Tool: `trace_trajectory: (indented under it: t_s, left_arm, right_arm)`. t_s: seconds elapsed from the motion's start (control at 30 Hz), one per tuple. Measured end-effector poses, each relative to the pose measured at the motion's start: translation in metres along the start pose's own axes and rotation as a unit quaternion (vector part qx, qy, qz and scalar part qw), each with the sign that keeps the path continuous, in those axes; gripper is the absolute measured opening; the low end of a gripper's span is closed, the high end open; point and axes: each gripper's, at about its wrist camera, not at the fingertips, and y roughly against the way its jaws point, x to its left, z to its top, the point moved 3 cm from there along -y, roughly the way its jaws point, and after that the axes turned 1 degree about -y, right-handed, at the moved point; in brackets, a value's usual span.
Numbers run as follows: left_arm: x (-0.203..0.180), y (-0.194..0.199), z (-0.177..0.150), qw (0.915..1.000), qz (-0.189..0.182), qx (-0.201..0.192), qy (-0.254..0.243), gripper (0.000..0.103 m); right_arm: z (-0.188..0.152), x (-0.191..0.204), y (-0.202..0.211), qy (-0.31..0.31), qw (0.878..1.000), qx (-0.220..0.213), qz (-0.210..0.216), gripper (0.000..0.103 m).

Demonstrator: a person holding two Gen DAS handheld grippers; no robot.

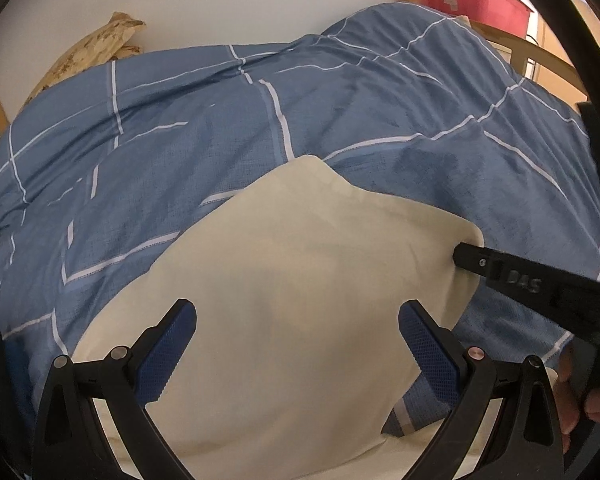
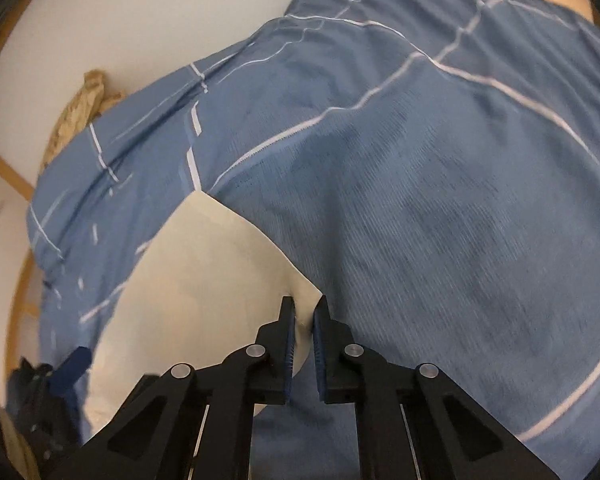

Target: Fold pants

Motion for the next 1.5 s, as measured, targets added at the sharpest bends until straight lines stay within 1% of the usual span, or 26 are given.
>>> trace_trajectory:
  t_s: [0.03, 0.1, 0.17, 0.23, 0.27, 0.33, 0.4, 0.47, 0.5, 0.57, 0.6, 0.7, 0.83, 0.9, 1.03, 1.17, 1.2, 1.33, 1.37, 1.43, 1.5]
  left_arm:
    - [0.001, 0.000, 0.000, 1.0000, -0.003, 0.002, 0.004, 0.103]
    - [0.003, 0.001, -0.002, 0.9999, -0.009, 0.006, 0.011, 0.103]
    - [0.008, 0.006, -0.006, 0.9997, -0.016, 0.003, 0.018, 0.103]
    - [0.010, 0.012, -0.009, 0.9996, -0.018, -0.001, 0.022, 0.103]
    - [0.013, 0.018, -0.012, 0.9995, -0.018, -0.006, 0.026, 0.103]
    - [0.016, 0.027, -0.015, 0.9992, -0.025, -0.012, 0.029, 0.103]
    - [0.019, 0.044, -0.023, 0.9990, -0.028, -0.019, 0.028, 0.103]
    - [0.022, 0.063, -0.032, 0.9986, -0.030, -0.035, 0.024, 0.103]
    - [0.024, 0.074, -0.036, 0.9982, -0.031, -0.045, 0.022, 0.103]
    - [0.029, 0.095, -0.049, 0.9976, -0.027, -0.060, 0.021, 0.103]
    - [0.031, 0.102, -0.053, 0.9974, -0.027, -0.063, 0.022, 0.103]
    - [0.042, 0.133, -0.078, 0.9960, -0.045, -0.069, 0.033, 0.103]
    - [0.060, 0.163, -0.106, 0.9957, -0.025, -0.076, 0.046, 0.103]
    - [0.071, 0.179, -0.123, 0.9954, -0.022, -0.078, 0.051, 0.103]
    - [0.095, 0.205, -0.153, 0.9934, -0.015, -0.084, 0.076, 0.103]
    - [0.122, 0.227, -0.186, 0.9901, 0.018, -0.093, 0.104, 0.103]
    - [0.127, 0.230, -0.192, 0.9898, 0.021, -0.090, 0.109, 0.103]
    - [0.149, 0.236, -0.217, 0.9884, 0.036, -0.074, 0.128, 0.103]
    - [0.156, 0.235, -0.224, 0.9875, 0.046, -0.068, 0.135, 0.103]
    - [0.166, 0.235, -0.236, 0.9854, 0.066, -0.066, 0.143, 0.103]
    - [0.172, 0.235, -0.248, 0.9845, 0.068, -0.065, 0.149, 0.103]
  right_arm:
    - [0.002, 0.002, -0.004, 0.004, 1.000, 0.003, -0.016, 0.009]
    - [0.002, -0.002, -0.007, 0.005, 1.000, 0.010, -0.027, 0.010]
    - [-0.002, -0.003, -0.006, 0.005, 0.999, 0.013, -0.033, 0.013]
    - [-0.007, -0.003, 0.001, 0.023, 0.998, 0.017, -0.056, 0.038]
    - [-0.011, -0.004, 0.010, 0.036, 0.997, 0.009, -0.065, 0.040]
    - [-0.016, 0.004, 0.024, 0.061, 0.995, -0.006, -0.073, 0.040]
    - [-0.022, 0.009, 0.037, 0.082, 0.994, -0.006, -0.077, 0.041]
    - [-0.030, 0.014, 0.051, 0.098, 0.991, -0.013, -0.089, 0.047]
    - [-0.036, 0.017, 0.061, 0.107, 0.990, -0.019, -0.088, 0.051]
    - [-0.050, 0.022, 0.083, 0.118, 0.989, -0.033, -0.076, 0.054]
    - [-0.055, 0.027, 0.090, 0.121, 0.989, -0.039, -0.074, 0.058]
    - [-0.079, 0.036, 0.119, 0.133, 0.987, -0.061, -0.071, 0.066]
    - [-0.110, 0.046, 0.151, 0.138, 0.982, -0.098, -0.079, 0.069]
    - [-0.126, 0.048, 0.167, 0.131, 0.982, -0.111, -0.072, 0.070]
    - [-0.157, 0.051, 0.188, 0.122, 0.984, -0.111, -0.062, 0.070]
    - [-0.189, 0.051, 0.206, 0.121, 0.982, -0.123, -0.080, 0.070]
    - [-0.199, 0.051, 0.211, 0.122, 0.981, -0.128, -0.084, 0.070]
    - [-0.221, 0.049, 0.224, 0.114, 0.981, -0.130, -0.089, 0.070]
    - [-0.225, 0.047, 0.227, 0.106, 0.981, -0.132, -0.093, 0.070]
    - [-0.233, 0.043, 0.230, 0.093, 0.980, -0.135, -0.112, 0.070]
    - [-0.241, 0.036, 0.232, 0.077, 0.977, -0.144, -0.136, 0.075]
